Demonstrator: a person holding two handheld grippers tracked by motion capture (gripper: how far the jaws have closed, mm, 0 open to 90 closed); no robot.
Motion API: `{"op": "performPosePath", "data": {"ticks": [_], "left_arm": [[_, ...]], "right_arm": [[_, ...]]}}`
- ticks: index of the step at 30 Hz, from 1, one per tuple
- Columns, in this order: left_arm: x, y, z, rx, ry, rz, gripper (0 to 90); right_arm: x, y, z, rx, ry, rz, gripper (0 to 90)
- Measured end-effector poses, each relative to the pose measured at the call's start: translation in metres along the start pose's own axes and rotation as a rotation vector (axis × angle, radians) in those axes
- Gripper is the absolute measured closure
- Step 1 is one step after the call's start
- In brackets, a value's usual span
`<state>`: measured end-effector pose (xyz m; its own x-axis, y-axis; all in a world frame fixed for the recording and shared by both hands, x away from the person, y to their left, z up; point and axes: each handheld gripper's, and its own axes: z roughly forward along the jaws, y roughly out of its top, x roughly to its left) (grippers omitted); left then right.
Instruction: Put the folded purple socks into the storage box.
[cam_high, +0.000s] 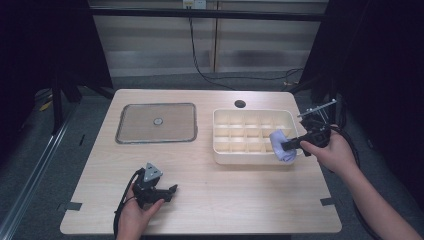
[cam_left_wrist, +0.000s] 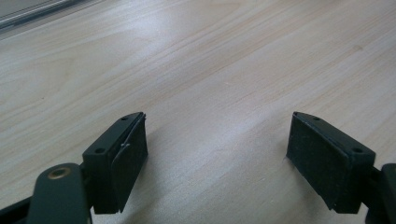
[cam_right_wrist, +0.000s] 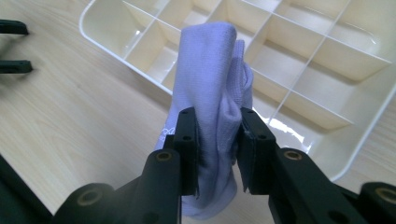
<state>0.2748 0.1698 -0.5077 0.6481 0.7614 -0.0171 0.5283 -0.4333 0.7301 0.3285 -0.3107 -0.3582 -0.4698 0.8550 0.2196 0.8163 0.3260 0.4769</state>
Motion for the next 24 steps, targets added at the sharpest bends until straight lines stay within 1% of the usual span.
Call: {"op": "performPosePath", "data": {"ticks": [9, 10, 11, 12, 13, 16, 18, 24], "left_arm": [[0.0, 0.0, 0.0, 0.001, 0.0, 0.001, 19.7], [0.0, 0.0, 0.0, 0.001, 0.0, 0.002, 19.7], [0.0, 0.0, 0.0, 0.001, 0.0, 0.001, 19.7], [0.0, 0.0, 0.0, 0.001, 0.0, 0.001, 19.7], [0.0, 0.0, 0.0, 0.001, 0.0, 0.001, 19.7], [0.0, 0.0, 0.0, 0.001, 0.0, 0.001, 19.7], [0.0, 0.0, 0.0, 0.0, -0.001, 0.001, 19.7], [0.0, 0.0, 0.0, 0.001, 0.001, 0.001, 19.7]], "right_arm": [[-0.019, 0.001, 0.005, 0.025, -0.041, 0.033, 71.7], [-0.021, 0.001, 0.006, 0.018, -0.044, 0.034, 71.7], [-0.022, 0.001, 0.006, 0.02, -0.048, 0.043, 71.7], [-0.024, 0.002, 0.006, 0.019, -0.054, 0.035, 71.7], [-0.024, 0.002, 0.005, 0.023, -0.063, 0.043, 71.7], [-0.027, 0.004, 0.006, 0.026, -0.077, 0.037, 71.7], [-0.03, 0.005, 0.007, 0.034, -0.086, 0.042, 71.7], [-0.037, 0.007, 0.01, 0.04, -0.1, 0.055, 71.7]]}}
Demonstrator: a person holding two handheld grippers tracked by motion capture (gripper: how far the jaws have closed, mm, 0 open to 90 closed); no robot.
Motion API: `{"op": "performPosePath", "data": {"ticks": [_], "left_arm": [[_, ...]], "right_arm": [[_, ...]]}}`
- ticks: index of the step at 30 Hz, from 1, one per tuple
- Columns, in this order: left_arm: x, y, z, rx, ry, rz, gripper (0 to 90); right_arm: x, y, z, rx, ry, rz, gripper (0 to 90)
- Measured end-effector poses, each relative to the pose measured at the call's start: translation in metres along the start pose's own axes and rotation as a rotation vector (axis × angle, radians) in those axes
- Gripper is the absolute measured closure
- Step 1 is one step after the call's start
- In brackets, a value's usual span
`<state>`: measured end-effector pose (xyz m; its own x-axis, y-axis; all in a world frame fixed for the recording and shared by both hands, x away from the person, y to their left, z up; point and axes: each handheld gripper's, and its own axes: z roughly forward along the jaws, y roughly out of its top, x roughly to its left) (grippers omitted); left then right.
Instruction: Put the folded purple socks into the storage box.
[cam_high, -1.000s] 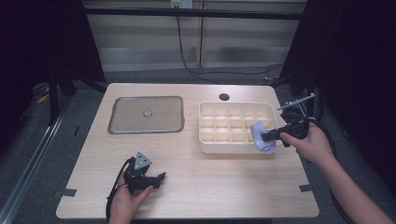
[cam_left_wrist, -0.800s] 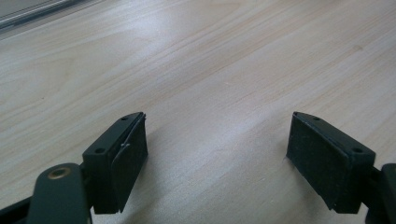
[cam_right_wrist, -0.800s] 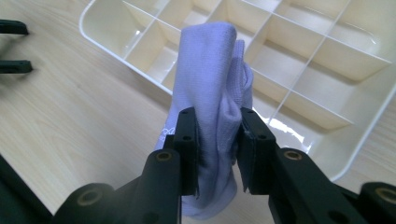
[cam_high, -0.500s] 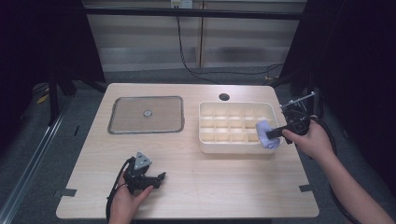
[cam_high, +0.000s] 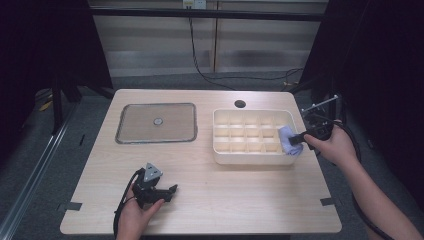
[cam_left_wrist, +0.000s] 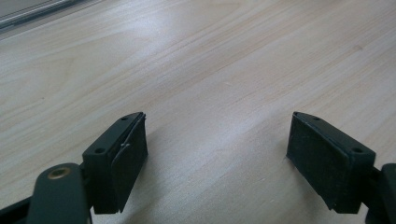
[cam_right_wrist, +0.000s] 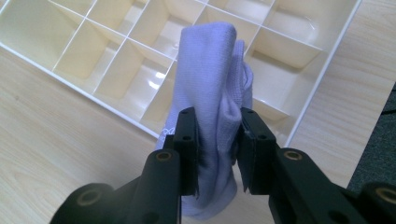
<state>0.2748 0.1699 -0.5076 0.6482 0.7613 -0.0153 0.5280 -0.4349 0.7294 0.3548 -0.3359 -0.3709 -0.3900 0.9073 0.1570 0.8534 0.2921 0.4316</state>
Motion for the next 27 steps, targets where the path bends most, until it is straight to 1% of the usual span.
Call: {"op": "performPosePath", "data": {"ticks": [3, 4, 7, 12, 13, 17, 27], "left_arm": [[0.0, 0.0, 0.0, 0.0, 0.0, 0.0, 19.7], [0.0, 0.0, 0.0, 0.0, -0.001, 0.0, 19.7], [0.0, 0.0, 0.0, 0.0, 0.0, 0.0, 19.7], [0.0, 0.0, 0.0, 0.0, -0.001, 0.0, 19.7], [0.0, 0.0, 0.0, 0.0, -0.001, 0.0, 19.7], [0.0, 0.0, 0.0, -0.001, 0.0, -0.001, 19.7], [0.0, 0.0, 0.0, 0.0, -0.001, -0.001, 19.7]], "right_arm": [[-0.003, 0.001, 0.001, 0.009, -0.011, 0.014, 71.7], [-0.005, 0.002, 0.002, 0.003, -0.013, 0.005, 71.7], [-0.007, 0.003, 0.002, 0.024, -0.024, 0.016, 71.7], [-0.01, 0.005, 0.005, 0.026, -0.042, 0.014, 71.7], [-0.01, 0.005, 0.005, 0.034, -0.041, 0.02, 71.7], [-0.012, 0.006, 0.011, 0.046, -0.052, 0.018, 71.7], [-0.017, 0.006, 0.024, 0.088, -0.071, 0.033, 71.7]]}}
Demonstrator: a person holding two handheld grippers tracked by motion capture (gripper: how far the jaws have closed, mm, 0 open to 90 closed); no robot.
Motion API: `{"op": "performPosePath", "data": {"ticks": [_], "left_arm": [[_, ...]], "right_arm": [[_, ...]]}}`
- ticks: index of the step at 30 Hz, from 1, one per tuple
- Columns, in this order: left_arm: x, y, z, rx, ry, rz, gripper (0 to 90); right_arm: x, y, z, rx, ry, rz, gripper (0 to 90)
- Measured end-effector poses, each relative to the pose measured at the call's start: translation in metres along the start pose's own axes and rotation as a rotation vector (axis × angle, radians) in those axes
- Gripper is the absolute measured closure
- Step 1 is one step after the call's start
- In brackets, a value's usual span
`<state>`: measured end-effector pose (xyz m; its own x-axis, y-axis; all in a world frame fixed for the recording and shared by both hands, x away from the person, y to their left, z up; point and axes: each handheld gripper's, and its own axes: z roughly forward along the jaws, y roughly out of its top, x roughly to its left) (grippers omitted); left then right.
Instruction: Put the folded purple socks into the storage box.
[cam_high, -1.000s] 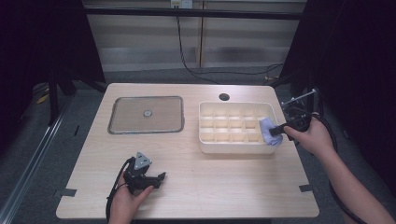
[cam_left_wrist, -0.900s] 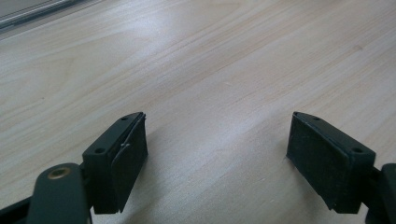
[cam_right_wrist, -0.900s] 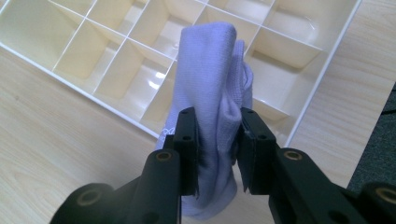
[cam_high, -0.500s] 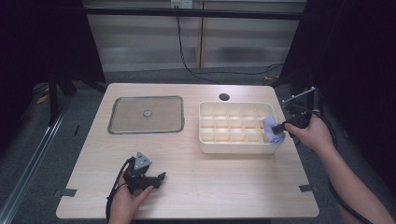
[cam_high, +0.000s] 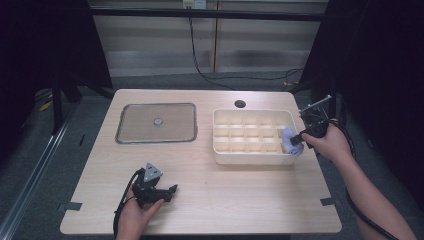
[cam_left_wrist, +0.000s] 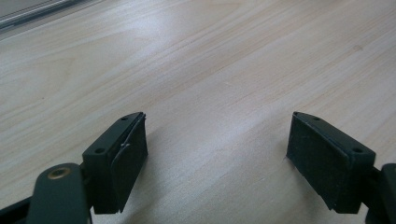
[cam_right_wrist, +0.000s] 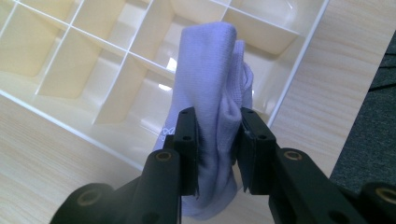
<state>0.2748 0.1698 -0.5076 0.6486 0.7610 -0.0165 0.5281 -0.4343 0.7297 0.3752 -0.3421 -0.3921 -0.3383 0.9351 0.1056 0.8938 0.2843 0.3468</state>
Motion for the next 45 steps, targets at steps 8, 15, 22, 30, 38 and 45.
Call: {"op": "performPosePath", "data": {"ticks": [8, 15, 22, 30, 38, 45], "left_arm": [[0.0, 0.0, 0.0, 0.0, 0.0, 0.0, 19.7], [0.0, 0.0, 0.0, 0.0, 0.0, 0.0, 19.7], [0.0, 0.0, 0.0, 0.0, 0.0, 0.0, 19.7], [0.0, 0.0, 0.0, 0.0, 0.0, 0.0, 19.7], [0.0, 0.0, 0.0, 0.0, 0.0, 0.001, 19.7], [0.0, 0.0, 0.0, 0.0, 0.0, 0.0, 19.7]], "right_arm": [[0.0, 0.0, 0.008, 0.037, -0.018, -0.026, 71.7], [0.0, -0.001, 0.014, 0.058, -0.02, -0.038, 71.8], [0.002, 0.0, 0.019, 0.075, -0.028, -0.047, 71.8], [0.004, 0.0, 0.023, 0.093, -0.044, -0.06, 72.0], [0.007, 0.001, 0.024, 0.105, -0.069, -0.075, 72.0], [0.009, 0.002, 0.025, 0.107, -0.079, -0.078, 72.0]]}}
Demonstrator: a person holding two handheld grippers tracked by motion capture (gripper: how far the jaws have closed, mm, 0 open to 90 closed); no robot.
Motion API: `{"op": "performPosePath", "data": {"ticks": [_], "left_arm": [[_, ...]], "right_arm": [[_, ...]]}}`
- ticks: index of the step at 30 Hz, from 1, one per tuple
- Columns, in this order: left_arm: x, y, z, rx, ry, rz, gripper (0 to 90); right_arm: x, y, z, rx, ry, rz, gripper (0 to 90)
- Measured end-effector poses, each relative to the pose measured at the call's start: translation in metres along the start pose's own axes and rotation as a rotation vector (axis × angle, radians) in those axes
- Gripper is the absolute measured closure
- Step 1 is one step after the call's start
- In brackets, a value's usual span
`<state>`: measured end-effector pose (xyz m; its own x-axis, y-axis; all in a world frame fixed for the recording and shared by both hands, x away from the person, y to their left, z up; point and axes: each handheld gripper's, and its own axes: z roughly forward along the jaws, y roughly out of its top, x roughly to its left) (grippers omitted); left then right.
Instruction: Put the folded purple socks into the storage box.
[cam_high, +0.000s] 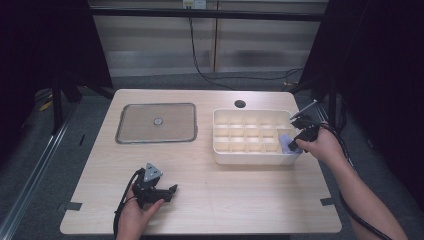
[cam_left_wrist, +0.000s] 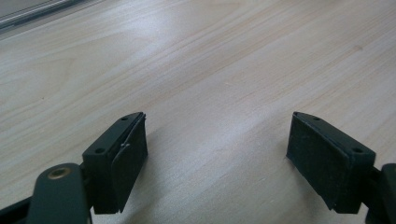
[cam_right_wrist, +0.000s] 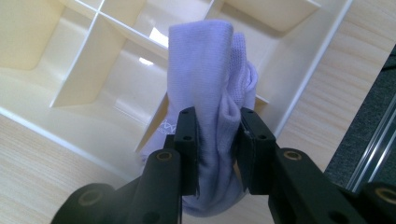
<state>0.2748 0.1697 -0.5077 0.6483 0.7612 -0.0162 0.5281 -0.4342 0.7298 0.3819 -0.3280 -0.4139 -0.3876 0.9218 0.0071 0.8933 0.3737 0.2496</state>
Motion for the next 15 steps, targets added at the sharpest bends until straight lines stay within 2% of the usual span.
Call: {"op": "performPosePath", "data": {"ticks": [5, 9, 15], "left_arm": [[0.0, 0.0, 0.0, 0.0, 0.0, 0.0, 19.7], [0.0, 0.0, 0.0, 0.0, 0.0, 0.0, 19.7], [0.0, 0.0, 0.0, 0.001, 0.0, 0.001, 19.7]], "right_arm": [[0.002, 0.0, 0.012, 0.04, 0.011, 0.003, 72.2], [0.0, -0.002, 0.015, 0.033, 0.028, 0.019, 72.2], [0.002, -0.001, 0.017, 0.044, 0.013, 0.014, 71.9]]}}
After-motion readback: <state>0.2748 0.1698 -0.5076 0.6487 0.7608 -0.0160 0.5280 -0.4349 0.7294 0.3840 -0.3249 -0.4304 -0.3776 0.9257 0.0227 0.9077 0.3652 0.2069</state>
